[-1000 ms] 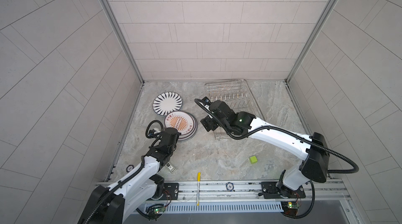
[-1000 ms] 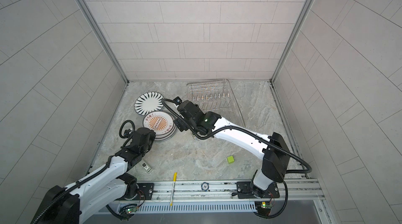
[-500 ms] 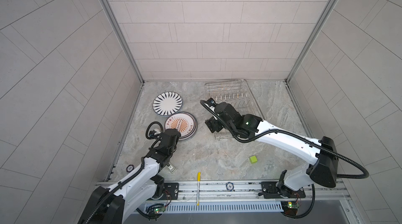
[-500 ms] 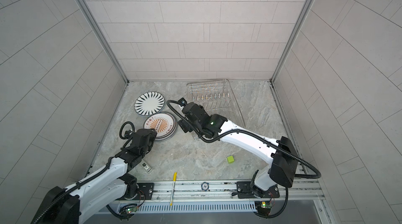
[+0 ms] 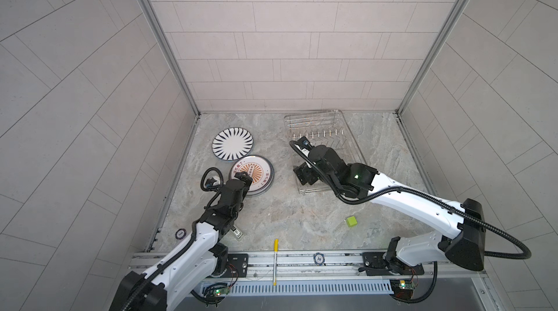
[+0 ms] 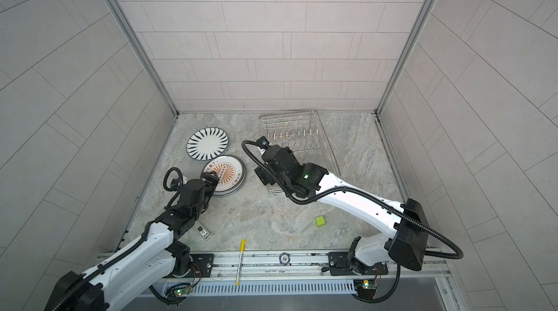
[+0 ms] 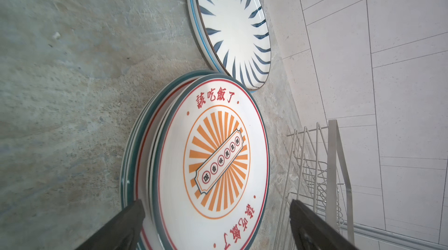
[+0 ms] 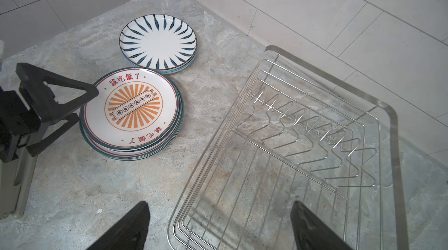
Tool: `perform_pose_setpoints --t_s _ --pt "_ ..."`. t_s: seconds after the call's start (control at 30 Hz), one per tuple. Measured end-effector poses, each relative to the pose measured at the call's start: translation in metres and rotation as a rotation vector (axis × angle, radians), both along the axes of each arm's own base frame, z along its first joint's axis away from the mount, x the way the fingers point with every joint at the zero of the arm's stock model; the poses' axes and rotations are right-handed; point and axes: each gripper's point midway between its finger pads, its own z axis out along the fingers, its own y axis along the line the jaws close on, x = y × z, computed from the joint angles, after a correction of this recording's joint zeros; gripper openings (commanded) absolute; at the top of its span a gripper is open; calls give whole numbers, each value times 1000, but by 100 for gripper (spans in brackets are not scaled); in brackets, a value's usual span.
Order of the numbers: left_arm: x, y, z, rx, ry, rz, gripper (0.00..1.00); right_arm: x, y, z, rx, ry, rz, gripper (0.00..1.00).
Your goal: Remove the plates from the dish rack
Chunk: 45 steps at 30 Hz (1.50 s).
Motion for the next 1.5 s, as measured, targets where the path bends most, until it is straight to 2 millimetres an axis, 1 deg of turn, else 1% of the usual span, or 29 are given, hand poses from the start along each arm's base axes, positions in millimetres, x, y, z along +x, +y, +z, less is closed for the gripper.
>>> perform_pose_setpoints --t_s 0.1,0.13,0.2,0.23,0.3,0.33,0.37,0.43,0.47,0.5,0.53,0.57,0.6,0.67,0.73,0.8,0.93,1.0,1.03,1.1,1.13,1.2,1.23,1.3,1.37,1.43,1.5 --pt "-4 11 15 57 -44 22 100 1 -18 8 2 -45 -61 95" --pt "-7 19 23 95 -58 41 100 2 -28 12 1 -67 -94 95" --pt "-10 33 50 171 -92 83 100 7 -55 21 1 -109 -178 98" --pt "-12 40 72 209 -129 105 100 10 -72 28 7 -132 -233 99" --pt "-14 54 117 275 -230 157 100 18 -114 42 29 -173 -360 100" --pt "-15 62 137 311 -285 195 100 22 -139 48 46 -189 -437 100" --pt "-17 70 151 361 -323 237 100 26 -170 53 67 -205 -536 100" --pt "-17 82 156 492 -301 288 100 29 -237 56 95 -239 -751 100" --pt "-15 89 155 577 -263 313 100 26 -274 52 96 -256 -872 100" --pt "-13 96 152 653 -221 337 100 22 -302 46 85 -263 -968 100" --pt "-10 103 148 730 -167 361 100 16 -326 37 63 -259 -1045 100" --pt "-9 113 143 794 -105 385 100 11 -339 29 41 -255 -1088 100" --pt "-8 125 138 852 -28 417 100 8 -348 21 14 -250 -1111 100" --pt "-8 146 128 931 98 471 100 5 -352 3 -33 -244 -1104 100" --pt "-11 160 118 999 182 501 100 4 -353 -16 -70 -239 -1088 100" --pt "-11 164 103 1041 225 482 100 3 -357 -35 -109 -232 -1086 100" --pt "-10 168 60 1092 284 392 98 1 -383 -80 -161 -163 -1155 100" --pt "-5 171 44 1096 311 352 96 3 -393 -99 -165 -122 -1179 100" --pt "-1 171 37 1094 308 335 95 5 -395 -108 -165 -101 -1178 100" --pt "6 171 21 1087 302 298 94 14 -391 -121 -146 -73 -1147 100" --pt "10 167 13 1085 302 258 94 19 -387 -126 -131 -66 -1125 100" --pt "18 161 5 1070 282 201 95 27 -380 -132 -98 -66 -1088 99" --pt "23 159 6 1056 254 190 95 30 -376 -134 -80 -71 -1071 100" --pt "35 154 8 1017 179 171 91 35 -371 -136 -49 -91 -1046 100" --pt "47 149 4 991 116 137 89 39 -365 -137 -27 -124 -1018 100" --pt "57 145 -8 985 88 91 92 41 -358 -142 -20 -147 -991 100" --pt "58 138 -21 978 90 40 94 48 -352 -145 -21 -159 -965 100"
